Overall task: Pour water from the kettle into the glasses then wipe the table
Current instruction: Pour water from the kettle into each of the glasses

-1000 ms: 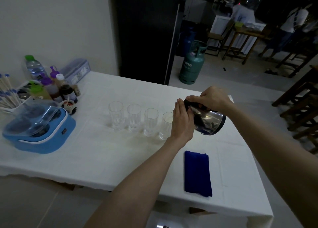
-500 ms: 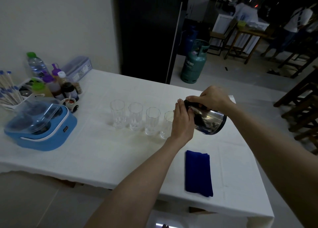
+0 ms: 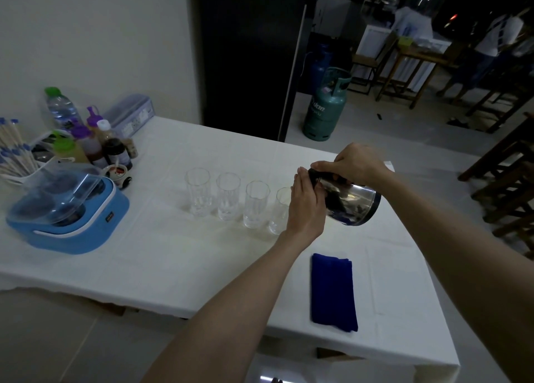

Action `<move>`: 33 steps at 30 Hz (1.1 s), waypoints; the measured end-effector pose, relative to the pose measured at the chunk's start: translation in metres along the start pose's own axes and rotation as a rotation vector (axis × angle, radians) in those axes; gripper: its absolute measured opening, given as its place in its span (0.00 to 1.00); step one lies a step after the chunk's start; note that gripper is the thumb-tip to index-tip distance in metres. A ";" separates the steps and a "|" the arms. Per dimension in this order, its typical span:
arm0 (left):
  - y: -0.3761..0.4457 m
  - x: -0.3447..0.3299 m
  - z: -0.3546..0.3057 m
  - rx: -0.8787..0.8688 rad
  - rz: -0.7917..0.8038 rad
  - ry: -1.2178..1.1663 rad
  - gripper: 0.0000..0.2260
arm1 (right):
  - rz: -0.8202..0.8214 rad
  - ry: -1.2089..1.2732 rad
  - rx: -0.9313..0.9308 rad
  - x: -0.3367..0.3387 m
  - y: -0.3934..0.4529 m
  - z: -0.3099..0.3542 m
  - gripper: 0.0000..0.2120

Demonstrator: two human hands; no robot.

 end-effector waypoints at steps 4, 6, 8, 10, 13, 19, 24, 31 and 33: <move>0.001 0.001 -0.001 0.002 -0.012 -0.006 0.25 | 0.005 -0.018 0.001 0.003 0.000 0.004 0.36; 0.001 0.002 -0.002 -0.004 -0.016 -0.009 0.25 | -0.004 -0.033 0.001 0.005 0.000 0.005 0.37; 0.001 0.002 -0.003 -0.010 -0.017 -0.014 0.25 | -0.015 -0.050 -0.001 0.007 -0.001 0.007 0.37; 0.000 0.002 -0.002 -0.011 -0.016 -0.007 0.25 | -0.020 -0.065 -0.001 0.008 -0.003 0.007 0.37; 0.000 0.001 -0.002 -0.007 -0.017 -0.003 0.25 | -0.017 -0.064 0.002 0.007 -0.003 0.008 0.37; -0.001 0.002 -0.002 -0.005 -0.023 -0.002 0.25 | -0.006 -0.052 0.007 0.006 -0.003 0.009 0.37; -0.003 0.003 -0.002 0.001 -0.024 0.002 0.25 | -0.004 -0.053 0.017 0.007 -0.006 0.011 0.36; -0.001 0.005 -0.007 0.003 -0.009 -0.006 0.25 | 0.004 0.033 -0.023 0.005 -0.008 0.000 0.35; 0.000 0.005 -0.009 -0.010 0.004 0.007 0.25 | 0.012 0.092 -0.049 0.002 -0.009 -0.006 0.36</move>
Point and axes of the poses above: each hand's wrist, its own y-axis towards the middle knuckle, its own x-axis out of the back of the hand, z = x × y, the point moved 2 cm from there along y, towards the middle knuckle, and after that the axes turned 15 degrees about -x, right-handed, at the moved point
